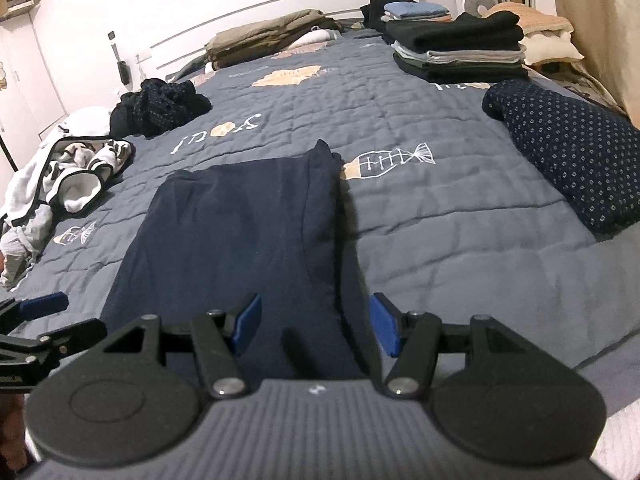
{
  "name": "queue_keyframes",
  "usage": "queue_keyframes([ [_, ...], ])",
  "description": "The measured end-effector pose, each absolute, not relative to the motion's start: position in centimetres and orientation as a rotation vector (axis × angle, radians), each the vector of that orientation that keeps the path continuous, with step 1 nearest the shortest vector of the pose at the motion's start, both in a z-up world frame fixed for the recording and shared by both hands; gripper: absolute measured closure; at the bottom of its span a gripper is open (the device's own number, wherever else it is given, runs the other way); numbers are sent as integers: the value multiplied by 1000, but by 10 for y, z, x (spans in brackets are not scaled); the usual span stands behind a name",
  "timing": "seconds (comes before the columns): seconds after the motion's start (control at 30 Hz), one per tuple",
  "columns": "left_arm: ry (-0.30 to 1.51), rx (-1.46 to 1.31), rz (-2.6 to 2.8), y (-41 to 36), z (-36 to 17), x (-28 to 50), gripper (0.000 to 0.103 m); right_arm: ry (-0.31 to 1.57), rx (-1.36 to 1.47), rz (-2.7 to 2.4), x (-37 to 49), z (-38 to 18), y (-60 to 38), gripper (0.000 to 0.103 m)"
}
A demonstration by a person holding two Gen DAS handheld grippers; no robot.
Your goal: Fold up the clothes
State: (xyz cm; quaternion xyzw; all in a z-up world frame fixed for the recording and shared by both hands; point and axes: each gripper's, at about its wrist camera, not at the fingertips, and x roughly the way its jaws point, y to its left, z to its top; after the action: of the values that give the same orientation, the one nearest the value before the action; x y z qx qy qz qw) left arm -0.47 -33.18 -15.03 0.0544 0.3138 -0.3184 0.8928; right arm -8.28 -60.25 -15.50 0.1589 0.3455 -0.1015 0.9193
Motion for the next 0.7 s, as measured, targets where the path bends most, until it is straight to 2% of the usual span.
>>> queue_keyframes([
  [0.47, 652, 91, -663, -329, -148, -3, 0, 741, 398, 15, -87, -151, -637, 44],
  [0.7, 646, 74, -673, -328, -143, -3, 0, 828, 502, 83, -74, -174, -664, 44],
])
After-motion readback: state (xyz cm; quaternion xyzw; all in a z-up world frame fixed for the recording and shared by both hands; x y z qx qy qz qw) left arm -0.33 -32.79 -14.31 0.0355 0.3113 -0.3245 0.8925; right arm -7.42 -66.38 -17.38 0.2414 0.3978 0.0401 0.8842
